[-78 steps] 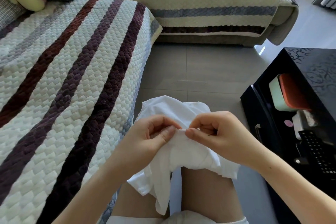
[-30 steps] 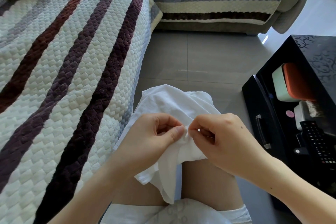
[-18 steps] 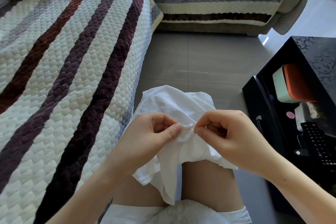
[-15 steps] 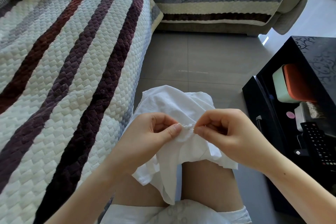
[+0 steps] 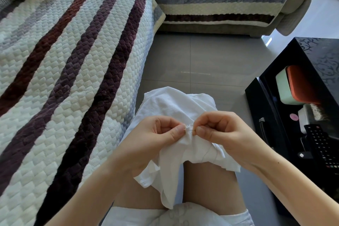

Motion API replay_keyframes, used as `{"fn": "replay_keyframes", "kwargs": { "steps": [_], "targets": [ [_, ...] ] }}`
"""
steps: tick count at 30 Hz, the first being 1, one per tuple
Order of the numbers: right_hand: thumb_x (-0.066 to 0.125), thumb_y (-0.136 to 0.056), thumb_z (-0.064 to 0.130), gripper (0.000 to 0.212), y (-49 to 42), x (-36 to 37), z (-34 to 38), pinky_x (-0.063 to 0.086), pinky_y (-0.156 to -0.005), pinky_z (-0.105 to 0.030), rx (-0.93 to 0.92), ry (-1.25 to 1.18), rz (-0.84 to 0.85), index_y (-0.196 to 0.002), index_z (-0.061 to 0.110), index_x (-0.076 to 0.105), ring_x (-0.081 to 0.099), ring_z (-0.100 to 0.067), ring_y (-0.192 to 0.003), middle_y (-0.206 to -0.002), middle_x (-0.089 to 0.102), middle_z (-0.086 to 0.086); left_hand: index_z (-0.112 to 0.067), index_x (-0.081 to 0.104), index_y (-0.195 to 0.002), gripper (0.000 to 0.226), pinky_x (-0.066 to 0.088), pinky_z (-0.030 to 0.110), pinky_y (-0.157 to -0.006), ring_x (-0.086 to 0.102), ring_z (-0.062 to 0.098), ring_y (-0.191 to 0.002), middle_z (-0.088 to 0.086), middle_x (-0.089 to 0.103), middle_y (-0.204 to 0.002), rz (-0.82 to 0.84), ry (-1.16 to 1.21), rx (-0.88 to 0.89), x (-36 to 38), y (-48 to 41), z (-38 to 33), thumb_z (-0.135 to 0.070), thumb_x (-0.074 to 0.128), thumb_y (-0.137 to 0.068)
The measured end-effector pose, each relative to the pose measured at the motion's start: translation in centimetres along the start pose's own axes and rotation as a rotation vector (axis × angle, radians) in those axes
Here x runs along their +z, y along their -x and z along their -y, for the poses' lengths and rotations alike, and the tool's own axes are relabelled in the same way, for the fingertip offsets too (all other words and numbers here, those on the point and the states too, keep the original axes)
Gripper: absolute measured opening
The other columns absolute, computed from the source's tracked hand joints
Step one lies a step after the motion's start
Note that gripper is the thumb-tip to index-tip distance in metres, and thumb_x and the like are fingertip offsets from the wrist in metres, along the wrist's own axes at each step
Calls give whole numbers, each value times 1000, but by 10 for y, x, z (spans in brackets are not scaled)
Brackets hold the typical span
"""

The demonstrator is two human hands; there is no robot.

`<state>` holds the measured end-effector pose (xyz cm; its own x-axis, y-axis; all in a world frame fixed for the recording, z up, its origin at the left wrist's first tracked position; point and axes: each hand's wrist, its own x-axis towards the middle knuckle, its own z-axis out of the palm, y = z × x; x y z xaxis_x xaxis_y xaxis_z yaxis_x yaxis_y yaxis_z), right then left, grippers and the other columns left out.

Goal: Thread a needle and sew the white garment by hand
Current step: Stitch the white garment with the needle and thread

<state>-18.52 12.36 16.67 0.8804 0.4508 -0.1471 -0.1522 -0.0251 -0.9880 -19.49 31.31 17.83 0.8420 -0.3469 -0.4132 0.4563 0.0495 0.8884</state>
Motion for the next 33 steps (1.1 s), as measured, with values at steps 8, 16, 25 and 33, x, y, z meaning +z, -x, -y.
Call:
{"fn": "replay_keyframes", "kwargs": {
  "steps": [8,16,25,33],
  "targets": [
    [60,-85,13,8,3,-3,2,45,-62,-18,-64,105,42,-81,10,66,56,-9,-65,-68,62,2,-12,73,-72,14,50,16,-54,65,8,-61,4,70,-69,-2,20,-4,2,0,-3,-24,66,-69],
    [59,-85,8,12,8,3,-5,45,-58,-17,-176,345,-107,-76,14,61,54,-9,-54,-62,62,-2,-13,73,-71,13,51,16,-56,66,7,-62,3,71,-68,-29,12,31,8,-1,0,-24,66,-68],
    [60,-85,5,15,5,4,-10,45,-62,-14,-201,449,-154,-76,17,61,58,-10,-59,-66,64,4,-16,74,-66,10,49,13,-57,66,4,-63,-1,71,-66,-64,41,88,9,-3,3,-21,65,-68],
    [58,-85,37,18,5,5,-13,48,-84,-20,-369,758,-373,-96,30,71,63,1,-95,-95,68,21,-13,71,-71,13,49,13,-59,65,3,-63,-3,71,-66,-108,27,105,8,-9,8,-24,65,-68]
  ]
}}
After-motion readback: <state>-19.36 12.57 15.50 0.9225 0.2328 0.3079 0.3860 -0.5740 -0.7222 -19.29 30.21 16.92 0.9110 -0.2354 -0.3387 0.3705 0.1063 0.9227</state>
